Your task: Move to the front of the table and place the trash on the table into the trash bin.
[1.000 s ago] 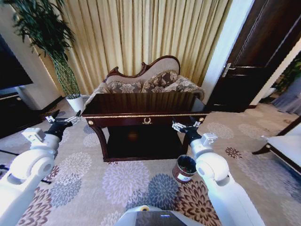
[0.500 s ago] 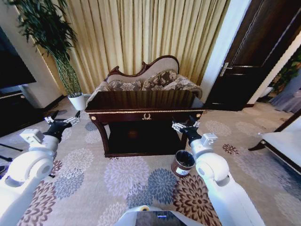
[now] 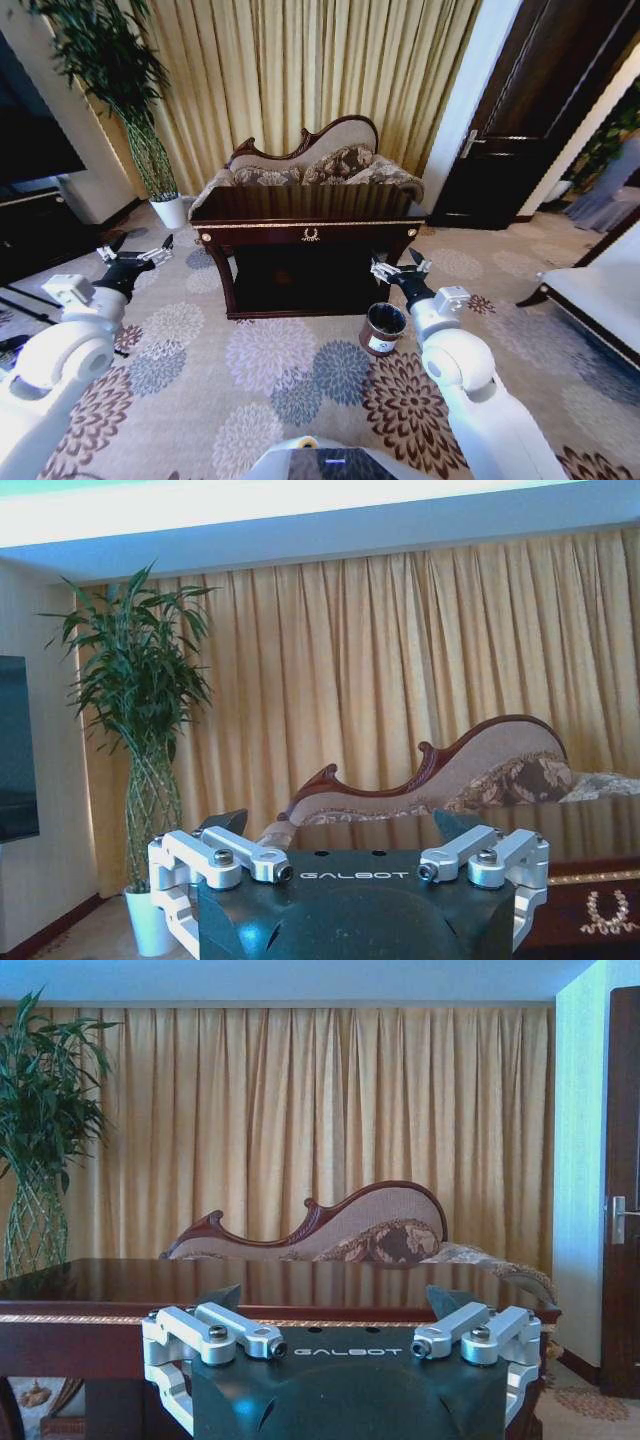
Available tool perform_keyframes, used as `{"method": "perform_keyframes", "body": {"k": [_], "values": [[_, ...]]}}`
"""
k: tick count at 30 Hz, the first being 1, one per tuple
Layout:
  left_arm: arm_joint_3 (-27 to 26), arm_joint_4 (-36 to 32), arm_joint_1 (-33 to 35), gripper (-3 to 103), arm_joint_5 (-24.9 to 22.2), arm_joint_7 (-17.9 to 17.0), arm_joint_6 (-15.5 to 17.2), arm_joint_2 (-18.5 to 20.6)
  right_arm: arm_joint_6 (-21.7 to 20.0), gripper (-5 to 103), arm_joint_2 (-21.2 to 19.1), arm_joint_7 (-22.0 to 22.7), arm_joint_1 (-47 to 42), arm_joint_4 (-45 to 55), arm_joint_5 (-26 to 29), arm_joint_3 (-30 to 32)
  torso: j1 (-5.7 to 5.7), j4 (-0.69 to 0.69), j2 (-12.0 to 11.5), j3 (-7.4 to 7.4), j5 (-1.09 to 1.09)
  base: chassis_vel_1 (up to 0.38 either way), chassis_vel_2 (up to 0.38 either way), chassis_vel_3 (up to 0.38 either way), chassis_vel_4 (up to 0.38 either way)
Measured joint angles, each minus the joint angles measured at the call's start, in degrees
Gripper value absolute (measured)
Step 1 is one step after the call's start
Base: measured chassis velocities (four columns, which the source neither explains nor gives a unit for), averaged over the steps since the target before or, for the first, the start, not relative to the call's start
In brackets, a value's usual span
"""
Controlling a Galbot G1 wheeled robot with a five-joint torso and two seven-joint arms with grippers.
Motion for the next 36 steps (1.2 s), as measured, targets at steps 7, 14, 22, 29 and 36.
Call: {"method": "perform_keyframes", "body": {"k": [7,14,22,29,36], "values": [[-0.66,-0.41,0.66,100,-0.51,-0.06,0.22,0.24,0.07,100,-0.10,0.01,-0.81,0.45,0.10,0.43,-0.01,-0.01,0.01,-0.01,0.02,0.186,-0.175,-0.181,0.164],[-0.33,-0.47,0.22,100,-0.96,-0.08,0.25,0.79,0.08,100,-0.13,0.05,-2.17,1.20,0.04,1.46,0.00,0.01,0.01,-0.01,-0.03,0.179,-0.175,-0.176,0.172],[0.25,-1.61,0.85,100,-0.50,0.05,0.08,-0.53,0.25,100,0.14,0.05,-3.59,1.98,-0.48,2.32,-0.03,0.04,0.01,-0.02,-0.01,0.183,-0.173,-0.187,0.173],[0.00,-2.21,1.06,100,-0.37,0.05,-0.04,-0.83,1.72,100,0.21,0.05,-3.36,1.45,-0.59,2.32,-0.01,-0.03,0.01,0.00,0.00,0.160,-0.168,-0.166,0.172],[0.55,-2.63,1.04,100,0.31,0.02,-0.04,-1.81,4.65,100,0.51,0.15,-3.59,-0.89,-1.54,3.57,-0.02,0.02,0.02,-0.01,0.00,0.076,-0.073,-0.079,0.056]]}}
